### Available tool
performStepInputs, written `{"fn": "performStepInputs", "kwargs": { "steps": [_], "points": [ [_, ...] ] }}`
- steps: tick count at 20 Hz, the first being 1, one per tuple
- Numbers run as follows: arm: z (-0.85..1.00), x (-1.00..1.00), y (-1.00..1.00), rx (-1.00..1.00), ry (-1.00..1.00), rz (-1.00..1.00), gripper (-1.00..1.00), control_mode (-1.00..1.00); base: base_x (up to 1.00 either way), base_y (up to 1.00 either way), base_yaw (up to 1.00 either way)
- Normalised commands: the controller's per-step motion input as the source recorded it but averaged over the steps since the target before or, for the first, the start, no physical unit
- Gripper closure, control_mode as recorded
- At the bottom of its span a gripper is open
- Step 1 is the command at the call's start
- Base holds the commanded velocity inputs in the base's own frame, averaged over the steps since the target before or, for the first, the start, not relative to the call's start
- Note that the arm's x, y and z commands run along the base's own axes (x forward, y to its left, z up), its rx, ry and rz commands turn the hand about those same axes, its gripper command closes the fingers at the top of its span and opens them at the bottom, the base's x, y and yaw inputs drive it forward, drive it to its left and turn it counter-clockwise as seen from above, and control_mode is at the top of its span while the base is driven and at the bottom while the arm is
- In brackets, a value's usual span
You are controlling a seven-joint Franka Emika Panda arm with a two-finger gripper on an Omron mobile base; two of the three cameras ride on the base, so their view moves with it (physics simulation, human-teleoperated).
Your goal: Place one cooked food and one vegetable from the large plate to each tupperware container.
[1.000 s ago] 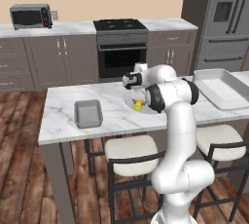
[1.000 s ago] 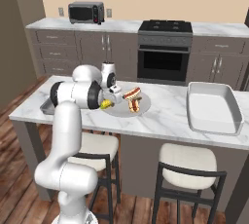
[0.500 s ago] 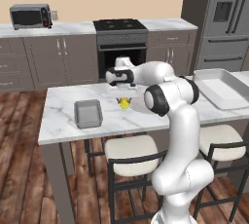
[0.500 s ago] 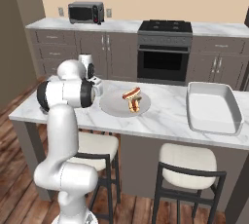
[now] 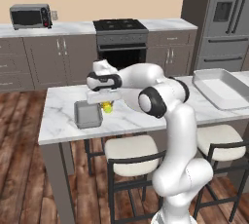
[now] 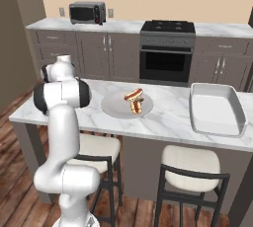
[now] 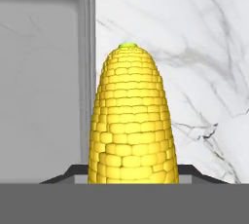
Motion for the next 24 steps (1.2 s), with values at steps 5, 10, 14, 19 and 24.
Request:
{"fn": "performStepInputs", "kwargs": {
  "steps": [5, 10, 14, 19, 24],
  "points": [
    [-0.07, 0.08, 0.48, -0.01, 0.03, -0.15, 1.00, -1.00, 0.00, 0.00, 0.00],
    [-0.14, 0.09, 0.32, -0.04, 0.02, -0.14, 1.00, -1.00, 0.00, 0.00, 0.00],
    [0.00, 0.18, 0.39, -0.08, 0.02, -0.03, 1.00, -1.00, 0.00, 0.00, 0.00],
    [-0.11, 0.25, 0.19, -0.12, 0.02, 0.01, 1.00, -1.00, 0.00, 0.00, 0.00],
    [-0.17, 0.35, 0.00, -0.13, 0.09, 0.03, 1.00, -1.00, 0.00, 0.00, 0.00]
  ]
}}
